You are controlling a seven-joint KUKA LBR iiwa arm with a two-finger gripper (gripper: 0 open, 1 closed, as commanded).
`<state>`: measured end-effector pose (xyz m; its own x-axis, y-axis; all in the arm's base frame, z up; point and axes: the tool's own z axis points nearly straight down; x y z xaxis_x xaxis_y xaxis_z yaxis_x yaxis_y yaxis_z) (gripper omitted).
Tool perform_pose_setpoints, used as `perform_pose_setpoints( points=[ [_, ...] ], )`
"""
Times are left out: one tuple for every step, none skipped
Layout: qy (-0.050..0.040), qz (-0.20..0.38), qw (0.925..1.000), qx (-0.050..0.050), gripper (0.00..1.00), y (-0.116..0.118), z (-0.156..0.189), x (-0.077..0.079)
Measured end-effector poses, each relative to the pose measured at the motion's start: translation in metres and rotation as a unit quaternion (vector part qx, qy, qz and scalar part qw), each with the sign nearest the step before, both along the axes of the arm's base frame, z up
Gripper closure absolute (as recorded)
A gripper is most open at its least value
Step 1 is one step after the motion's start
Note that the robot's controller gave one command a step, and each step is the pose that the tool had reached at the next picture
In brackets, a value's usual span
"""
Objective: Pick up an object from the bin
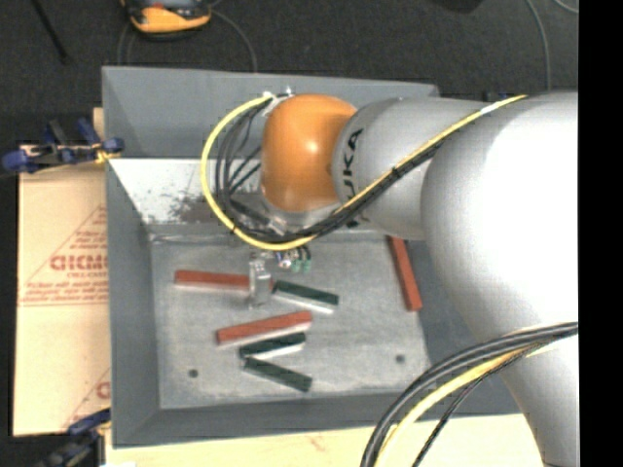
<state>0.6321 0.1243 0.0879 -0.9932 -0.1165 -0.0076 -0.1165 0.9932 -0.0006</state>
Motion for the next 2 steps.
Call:
perform_pose_setpoints(
  points=[
    [0.0024,-0.067,0.9977,0.001,1.00,0.0022,-0.0166,-0.0052],
    [0.0024,-0.067,0.9977,0.001,1.00,0.0022,-0.0166,-0.0052]
  ],
)
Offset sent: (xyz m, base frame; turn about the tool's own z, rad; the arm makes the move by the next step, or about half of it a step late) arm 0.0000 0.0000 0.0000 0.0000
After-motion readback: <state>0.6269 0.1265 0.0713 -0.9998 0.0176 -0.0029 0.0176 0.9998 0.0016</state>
